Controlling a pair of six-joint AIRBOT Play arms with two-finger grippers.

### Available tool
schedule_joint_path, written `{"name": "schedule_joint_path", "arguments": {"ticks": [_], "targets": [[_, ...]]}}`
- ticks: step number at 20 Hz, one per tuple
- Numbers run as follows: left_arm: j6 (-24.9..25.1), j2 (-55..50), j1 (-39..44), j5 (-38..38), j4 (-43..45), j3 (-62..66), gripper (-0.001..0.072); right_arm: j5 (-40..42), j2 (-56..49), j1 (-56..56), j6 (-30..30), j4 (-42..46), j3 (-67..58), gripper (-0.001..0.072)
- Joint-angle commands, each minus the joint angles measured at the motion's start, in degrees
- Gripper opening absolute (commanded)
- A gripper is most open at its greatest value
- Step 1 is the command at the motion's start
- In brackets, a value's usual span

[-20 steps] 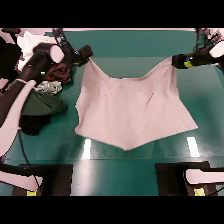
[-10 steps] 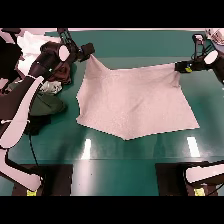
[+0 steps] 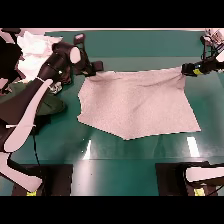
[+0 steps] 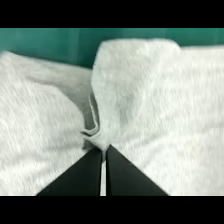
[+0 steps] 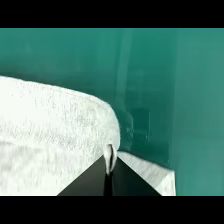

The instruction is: Fold the shirts.

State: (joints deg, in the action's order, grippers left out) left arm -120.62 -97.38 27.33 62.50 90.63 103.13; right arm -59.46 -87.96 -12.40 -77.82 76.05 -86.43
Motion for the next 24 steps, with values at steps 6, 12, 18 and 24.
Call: {"name": "schedule_joint_path", "arguments": {"ticks": [6, 12, 18, 24], "targets": [[-5.97, -0.04, 8.46, 17.9, 11.69, 0.02, 0.0025, -17.7, 3.67, -2.99, -5.31, 0.74, 0.09, 0.001], [-6.01, -0.04, 11.98, 21.11, 9.66, 0.0, 0.0026, -18.62, 3.41, -6.32, -7.28, 0.48, 1.09, 0.001], [-5.77, 1.16, 13.49, 24.7, 13.38, 0.22, 0.0026, -16.5, 5.57, -5.18, -5.09, 0.11, 10.08, 0.0012], [-2.97, 3.76, 13.51, 28.72, 14.1, 0.15, 0.0026, -16.06, 8.52, -5.53, -3.78, 0.66, 11.28, 0.0012]]}}
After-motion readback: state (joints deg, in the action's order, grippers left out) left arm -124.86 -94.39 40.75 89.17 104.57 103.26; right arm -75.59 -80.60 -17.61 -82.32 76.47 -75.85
